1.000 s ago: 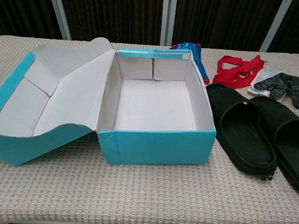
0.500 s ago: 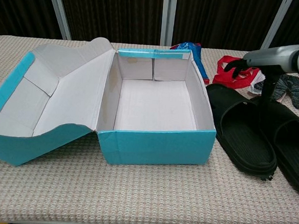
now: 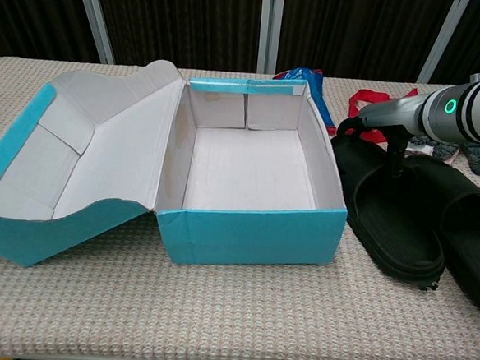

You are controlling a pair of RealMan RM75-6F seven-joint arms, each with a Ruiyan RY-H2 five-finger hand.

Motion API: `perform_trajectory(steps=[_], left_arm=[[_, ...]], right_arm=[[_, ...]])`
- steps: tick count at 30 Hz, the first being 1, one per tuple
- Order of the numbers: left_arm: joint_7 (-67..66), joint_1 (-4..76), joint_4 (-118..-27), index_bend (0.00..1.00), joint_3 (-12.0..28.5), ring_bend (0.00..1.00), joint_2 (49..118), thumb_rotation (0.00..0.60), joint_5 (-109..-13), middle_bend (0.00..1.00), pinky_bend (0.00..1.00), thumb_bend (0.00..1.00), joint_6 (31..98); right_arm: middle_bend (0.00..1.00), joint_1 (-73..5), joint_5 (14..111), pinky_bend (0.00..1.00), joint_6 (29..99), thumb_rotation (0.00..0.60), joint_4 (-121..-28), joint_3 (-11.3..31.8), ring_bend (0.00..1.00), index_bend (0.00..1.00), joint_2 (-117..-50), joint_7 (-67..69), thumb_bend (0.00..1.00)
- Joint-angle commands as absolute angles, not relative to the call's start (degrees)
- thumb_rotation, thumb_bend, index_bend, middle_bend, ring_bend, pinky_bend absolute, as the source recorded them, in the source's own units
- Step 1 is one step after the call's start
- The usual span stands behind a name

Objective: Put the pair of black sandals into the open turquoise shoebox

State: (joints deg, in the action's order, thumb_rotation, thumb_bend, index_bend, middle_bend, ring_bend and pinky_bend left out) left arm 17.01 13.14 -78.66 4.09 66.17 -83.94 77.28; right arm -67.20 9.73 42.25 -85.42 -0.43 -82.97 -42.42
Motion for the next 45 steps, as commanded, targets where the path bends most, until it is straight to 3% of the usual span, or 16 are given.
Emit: perform_trajectory(steps=[1, 11, 19, 29, 38, 45], left_arm=[[17.47, 13.09, -78.77, 0.24, 3.96, 0.12, 65.97, 0.6, -83.97, 0.21, 0.2, 0.12, 77.07], [18.02, 13.08, -78.93, 0.24, 3.71, 0.12, 65.58, 0.6, -84.18, 0.21, 0.2, 0.12, 76.78], [18.92, 13.02, -78.79, 0.24, 3.43, 0.12, 65.59, 0.6, -84.71, 0.21, 0.2, 0.12, 76.87], [20.18, 12.93, -79.19, 0.24, 3.02, 0.12, 65.15, 0.6, -84.91, 0.21, 0.2, 0.12, 76.46], [19.56, 13.44, -80.03, 0.24, 3.07, 0.12, 64.85, 0.6, -85.1, 0.21, 0.2, 0.12, 75.91], [18.5, 13.84, -81.45, 0.24, 3.24, 0.12, 64.49, 0.6, -85.05, 0.21, 0.2, 0.12, 75.61]], right_arm=[[0.14, -67.51, 9.88, 0.0, 42.43, 0.6, -85.46, -0.59, 0.0, 0.06, -83.1, -42.24, 0.02], [0.2, -68.74, 9.9, 0.0, 42.5, 0.6, -85.02, -1.19, 0.0, 0.15, -83.71, -41.7, 0.03], [0.32, -68.96, 10.08, 0.0, 43.45, 0.6, -84.1, -1.58, 0.02, 0.34, -84.57, -41.19, 0.03], [0.43, -67.45, 14.24, 0.0, 46.03, 0.6, -83.97, -0.84, 0.11, 0.49, -84.67, -39.29, 0.04], [0.43, -64.84, 19.92, 0.0, 47.0, 0.6, -91.89, 1.03, 0.11, 0.51, -75.82, -34.99, 0.04], [0.44, -60.58, 29.33, 0.0, 48.69, 0.6, -101.64, 5.98, 0.12, 0.52, -64.3, -26.07, 0.05]])
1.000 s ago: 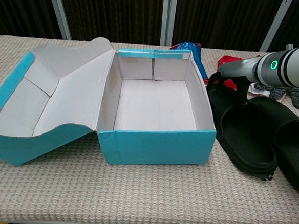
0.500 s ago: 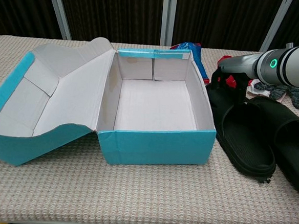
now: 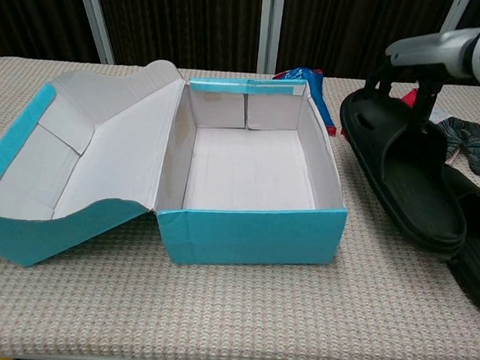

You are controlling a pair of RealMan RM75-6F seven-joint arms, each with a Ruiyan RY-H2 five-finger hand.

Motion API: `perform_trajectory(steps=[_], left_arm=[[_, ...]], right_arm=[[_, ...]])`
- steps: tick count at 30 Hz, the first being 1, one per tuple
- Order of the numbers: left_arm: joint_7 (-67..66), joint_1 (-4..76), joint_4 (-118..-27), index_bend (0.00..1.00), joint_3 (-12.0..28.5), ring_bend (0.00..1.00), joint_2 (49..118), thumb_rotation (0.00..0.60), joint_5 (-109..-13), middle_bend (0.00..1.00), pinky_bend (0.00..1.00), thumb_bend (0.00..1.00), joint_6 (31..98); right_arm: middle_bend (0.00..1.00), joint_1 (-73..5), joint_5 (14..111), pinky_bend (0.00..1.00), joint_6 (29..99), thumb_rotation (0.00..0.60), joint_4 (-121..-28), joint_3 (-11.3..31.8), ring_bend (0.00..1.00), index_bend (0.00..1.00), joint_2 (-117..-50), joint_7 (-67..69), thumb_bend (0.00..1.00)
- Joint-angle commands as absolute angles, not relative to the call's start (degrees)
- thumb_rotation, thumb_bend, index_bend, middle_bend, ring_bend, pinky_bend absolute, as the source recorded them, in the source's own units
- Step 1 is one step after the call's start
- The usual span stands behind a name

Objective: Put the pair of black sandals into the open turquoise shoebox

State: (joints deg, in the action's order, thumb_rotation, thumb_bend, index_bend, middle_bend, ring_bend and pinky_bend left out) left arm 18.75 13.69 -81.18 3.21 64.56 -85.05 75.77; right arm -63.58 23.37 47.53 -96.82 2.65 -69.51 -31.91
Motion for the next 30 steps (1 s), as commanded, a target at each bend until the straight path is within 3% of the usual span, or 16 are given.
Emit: perform_trajectory(steps=[1, 6, 11, 18, 30], left_arm=[[18.34, 13.88, -81.63, 0.24, 3.22, 0.12, 64.44, 0.6, -85.09, 0.21, 0.2, 0.12, 75.56], [17.71, 14.09, -82.65, 0.24, 3.32, 0.12, 64.13, 0.6, -85.08, 0.21, 0.2, 0.12, 75.51], [16.95, 14.09, -83.08, 0.24, 3.36, 0.12, 63.89, 0.6, -84.89, 0.21, 0.2, 0.12, 75.54], [15.61, 13.79, -82.72, 0.24, 3.46, 0.12, 64.12, 0.6, -84.3, 0.21, 0.2, 0.12, 75.88], [17.21, 13.57, -81.48, 0.24, 3.47, 0.12, 64.15, 0.6, -84.04, 0.21, 0.2, 0.12, 75.83]], right_arm=[[0.45, -59.65, 31.22, 0.0, 48.79, 0.6, -102.46, 6.89, 0.13, 0.52, -63.28, -24.11, 0.05], [0.47, -54.7, 42.3, 0.05, 47.89, 0.6, -103.84, 12.13, 0.15, 0.54, -60.24, -11.45, 0.05], [0.47, -51.75, 51.76, 0.08, 47.18, 0.6, -102.1, 15.26, 0.15, 0.55, -61.81, -1.26, 0.06], [0.48, -50.18, 61.7, 0.12, 50.14, 0.6, -96.19, 17.68, 0.15, 0.55, -70.88, 10.0, 0.05], [0.48, -52.9, 65.0, 0.13, 53.52, 0.6, -78.49, 20.01, 0.15, 0.55, -92.05, 20.31, 0.05]])
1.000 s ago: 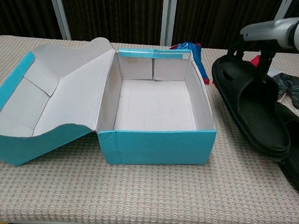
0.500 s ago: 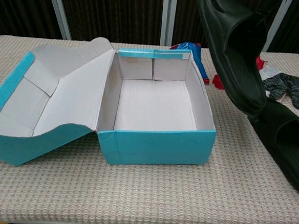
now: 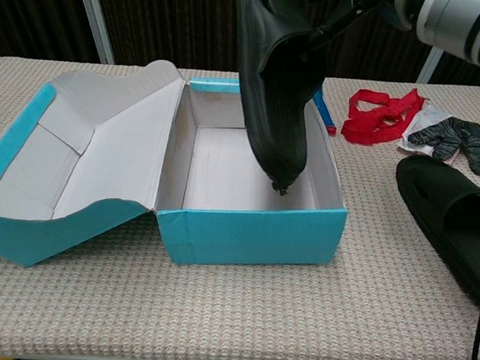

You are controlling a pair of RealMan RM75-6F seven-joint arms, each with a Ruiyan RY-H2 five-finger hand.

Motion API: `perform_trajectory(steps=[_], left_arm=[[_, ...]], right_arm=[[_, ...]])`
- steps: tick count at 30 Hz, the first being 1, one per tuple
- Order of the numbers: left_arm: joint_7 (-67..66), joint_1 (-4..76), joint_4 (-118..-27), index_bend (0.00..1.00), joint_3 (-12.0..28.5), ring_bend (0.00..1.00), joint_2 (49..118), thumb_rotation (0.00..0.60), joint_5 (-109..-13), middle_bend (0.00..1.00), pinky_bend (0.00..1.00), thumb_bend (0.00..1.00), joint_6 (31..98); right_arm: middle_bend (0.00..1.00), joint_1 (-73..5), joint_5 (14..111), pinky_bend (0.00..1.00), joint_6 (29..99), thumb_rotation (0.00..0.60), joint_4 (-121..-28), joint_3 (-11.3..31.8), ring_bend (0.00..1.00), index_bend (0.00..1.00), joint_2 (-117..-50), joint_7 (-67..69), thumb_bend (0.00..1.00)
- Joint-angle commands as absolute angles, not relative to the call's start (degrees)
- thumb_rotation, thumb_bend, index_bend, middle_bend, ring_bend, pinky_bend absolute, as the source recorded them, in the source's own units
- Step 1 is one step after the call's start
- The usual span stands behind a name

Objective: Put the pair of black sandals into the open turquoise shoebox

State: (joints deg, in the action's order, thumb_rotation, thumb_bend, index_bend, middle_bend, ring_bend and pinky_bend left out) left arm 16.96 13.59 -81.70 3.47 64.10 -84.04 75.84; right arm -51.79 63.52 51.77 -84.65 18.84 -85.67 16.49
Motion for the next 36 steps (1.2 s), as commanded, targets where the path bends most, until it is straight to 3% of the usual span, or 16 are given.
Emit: perform_trajectory(steps=[1, 6, 12, 29, 36], left_arm=[[17.36, 13.58, -81.31, 0.24, 3.48, 0.12, 64.18, 0.6, -84.04, 0.21, 0.2, 0.12, 75.8], [18.19, 13.55, -80.31, 0.24, 3.46, 0.12, 64.41, 0.6, -83.86, 0.21, 0.2, 0.12, 75.55], [19.29, 13.4, -79.28, 0.24, 3.46, 0.12, 64.58, 0.6, -83.69, 0.21, 0.2, 0.12, 75.47], [20.17, 13.21, -78.35, 0.24, 3.21, 0.12, 64.95, 0.6, -84.0, 0.21, 0.2, 0.12, 75.47], [20.31, 13.23, -77.98, 0.24, 3.16, 0.12, 65.25, 0.6, -83.89, 0.21, 0.2, 0.12, 75.19]], right_arm=[[0.48, -53.09, 65.28, 0.13, 53.74, 0.6, -77.0, 20.24, 0.15, 0.55, -93.6, 21.51, 0.05], [0.48, -54.18, 67.84, 0.14, 54.97, 0.6, -69.52, 20.9, 0.15, 0.55, -100.58, 26.97, 0.05], [0.48, -55.07, 68.99, 0.14, 54.36, 0.6, -65.61, 21.76, 0.15, 0.55, -104.32, 31.04, 0.04], [0.48, -54.19, 68.56, 0.19, 50.64, 0.6, -63.75, 21.51, 0.15, 0.55, -107.87, 34.58, 0.04], [0.48, -54.18, 67.83, 0.21, 45.88, 0.6, -62.4, 21.72, 0.16, 0.55, -107.53, 37.85, 0.04]])
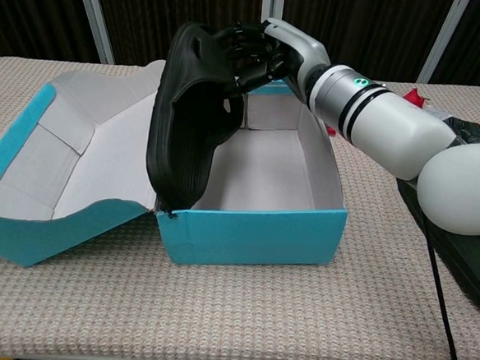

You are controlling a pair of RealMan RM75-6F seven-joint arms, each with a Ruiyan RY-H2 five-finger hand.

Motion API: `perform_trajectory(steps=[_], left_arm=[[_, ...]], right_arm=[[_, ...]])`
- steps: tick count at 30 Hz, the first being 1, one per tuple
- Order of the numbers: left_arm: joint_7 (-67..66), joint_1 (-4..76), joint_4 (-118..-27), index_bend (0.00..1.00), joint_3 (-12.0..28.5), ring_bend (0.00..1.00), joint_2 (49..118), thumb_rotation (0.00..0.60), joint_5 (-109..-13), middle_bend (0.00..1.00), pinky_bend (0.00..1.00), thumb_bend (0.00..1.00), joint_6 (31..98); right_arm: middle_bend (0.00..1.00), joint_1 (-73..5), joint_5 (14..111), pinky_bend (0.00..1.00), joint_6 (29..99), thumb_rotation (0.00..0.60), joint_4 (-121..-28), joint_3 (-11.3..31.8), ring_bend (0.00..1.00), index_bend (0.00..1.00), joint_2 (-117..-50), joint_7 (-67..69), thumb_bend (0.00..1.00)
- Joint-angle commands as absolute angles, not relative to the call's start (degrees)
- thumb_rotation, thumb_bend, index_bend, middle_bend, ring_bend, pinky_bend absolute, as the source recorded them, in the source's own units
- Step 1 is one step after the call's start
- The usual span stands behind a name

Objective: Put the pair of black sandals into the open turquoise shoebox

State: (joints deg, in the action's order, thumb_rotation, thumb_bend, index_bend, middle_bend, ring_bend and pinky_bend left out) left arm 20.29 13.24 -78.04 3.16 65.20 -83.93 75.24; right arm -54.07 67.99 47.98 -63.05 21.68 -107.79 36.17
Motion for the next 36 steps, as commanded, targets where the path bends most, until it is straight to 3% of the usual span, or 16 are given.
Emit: perform_trajectory(steps=[1, 36], left_arm=[[20.33, 13.24, -77.92, 0.24, 3.18, 0.12, 65.28, 0.6, -83.85, 0.21, 0.2, 0.12, 75.17], [21.87, 13.17, -76.5, 0.24, 3.02, 0.12, 65.79, 0.6, -84.21, 0.21, 0.2, 0.12, 75.14]], right_arm=[[0.48, -54.29, 67.77, 0.21, 45.05, 0.6, -62.15, 21.78, 0.16, 0.55, -107.46, 38.47, 0.04], [0.48, -57.59, 71.25, 0.24, 38.2, 0.6, -48.73, 21.0, 0.16, 0.55, -113.24, 43.11, 0.03]])
